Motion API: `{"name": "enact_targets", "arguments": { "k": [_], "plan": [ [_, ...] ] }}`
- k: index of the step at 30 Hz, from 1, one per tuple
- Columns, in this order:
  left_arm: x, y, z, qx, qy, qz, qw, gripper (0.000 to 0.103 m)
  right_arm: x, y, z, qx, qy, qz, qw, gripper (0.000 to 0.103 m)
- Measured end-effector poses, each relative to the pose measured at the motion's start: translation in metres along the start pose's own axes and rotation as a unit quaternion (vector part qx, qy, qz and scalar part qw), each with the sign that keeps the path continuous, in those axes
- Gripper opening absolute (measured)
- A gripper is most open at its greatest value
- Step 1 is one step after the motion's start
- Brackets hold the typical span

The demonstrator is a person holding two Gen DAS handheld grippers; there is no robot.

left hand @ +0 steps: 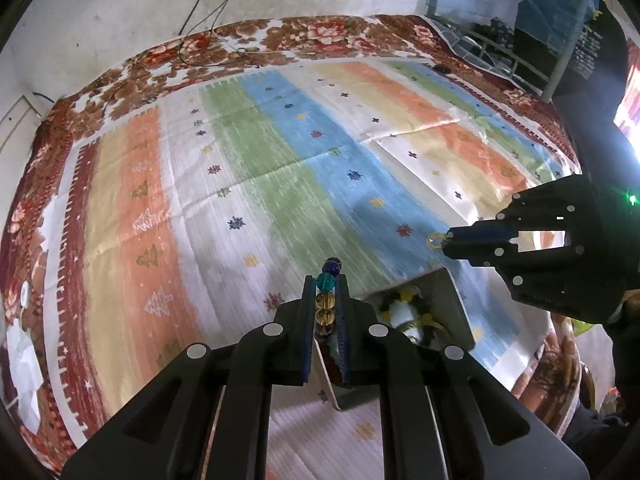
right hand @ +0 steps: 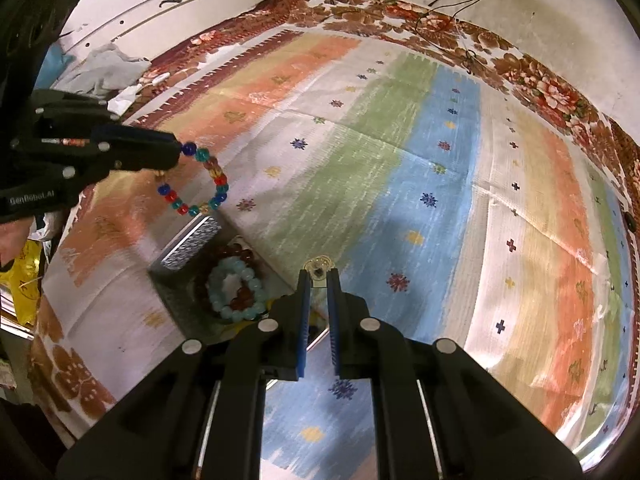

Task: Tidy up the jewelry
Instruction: 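Carry the multicolour bracelet and gold charm over the silver tin and open both tools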

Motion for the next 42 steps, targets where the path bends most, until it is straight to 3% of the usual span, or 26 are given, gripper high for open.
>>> {"name": "enact_targets", "arguments": {
  "k": [13,28,29,31,39,42],
  "plan": [
    [-0.019,0.023,0.036,-0.021,0.014,0.019,0.9995,0.009,-0.015,0.025,-0.038,0.022,-0.011,0.011,1.000,0.010],
    [-0.018,0.027,0.045,-0.024,0.013,0.019,0.9995,0.010,-0.013,0.031,-0.040,0.015,-0.009,0.015,1.000,0.012],
    [-0.019,0.026,0.047,-0.022,0.004,0.018,0.9996,0.011,-0.013,0.031,-0.040,0.015,-0.009,0.014,1.000,0.014],
    [-0.020,0.024,0.045,-0.012,0.005,0.018,0.9997,0.030,-0.015,0.031,-0.040,0.014,-0.005,0.013,1.000,0.028],
    [-0.019,0.030,0.031,0.018,0.031,0.031,0.9989,0.032,-0.025,0.035,-0.033,-0.009,-0.002,0.011,1.000,0.036],
    [-0.022,0.035,0.025,0.052,0.038,0.037,0.9972,0.040,-0.029,0.041,-0.025,-0.020,-0.013,0.017,1.000,0.037]
  ]
}}
Point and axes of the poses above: each gripper's, at about its wrist camera, not at the fingertips, and y roughly against the way its jaws point, z to its right, x to its top, the point moved 4 cm from there along -y, roughly the way its jaws point, and after that the axes turned 15 degrees about z, right-handed, at the moved point
